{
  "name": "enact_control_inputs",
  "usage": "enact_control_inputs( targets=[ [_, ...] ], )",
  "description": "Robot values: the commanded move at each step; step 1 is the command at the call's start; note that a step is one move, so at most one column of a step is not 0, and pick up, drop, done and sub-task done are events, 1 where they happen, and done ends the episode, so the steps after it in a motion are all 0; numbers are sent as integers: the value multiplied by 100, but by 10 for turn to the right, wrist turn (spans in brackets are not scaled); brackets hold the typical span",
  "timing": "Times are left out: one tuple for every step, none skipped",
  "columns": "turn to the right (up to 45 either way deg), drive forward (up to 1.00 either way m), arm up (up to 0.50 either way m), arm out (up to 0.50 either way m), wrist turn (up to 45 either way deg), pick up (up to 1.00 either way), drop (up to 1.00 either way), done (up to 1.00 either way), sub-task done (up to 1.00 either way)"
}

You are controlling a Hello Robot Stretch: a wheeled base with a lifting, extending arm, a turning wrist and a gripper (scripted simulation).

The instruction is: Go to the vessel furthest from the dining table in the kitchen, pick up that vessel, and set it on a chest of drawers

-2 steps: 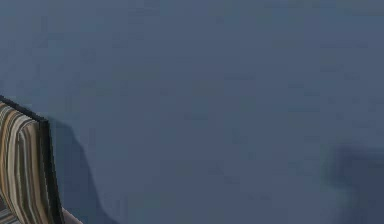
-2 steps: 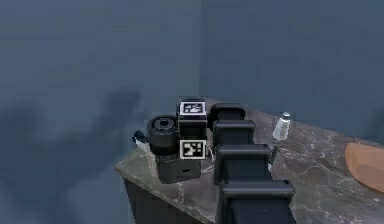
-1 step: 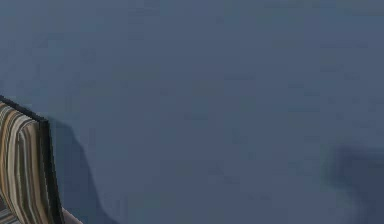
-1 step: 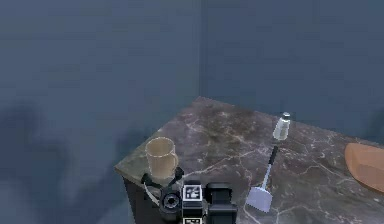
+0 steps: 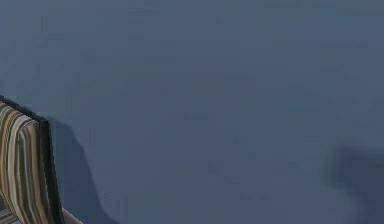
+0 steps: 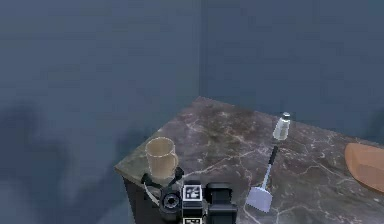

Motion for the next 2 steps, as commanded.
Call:
enact_control_inputs(
  targets=[
    [0, 0, 10, 0, 0, 0, 0, 0, 0],
    [0, 0, 6, 0, 0, 0, 0, 0, 0]
  ],
)
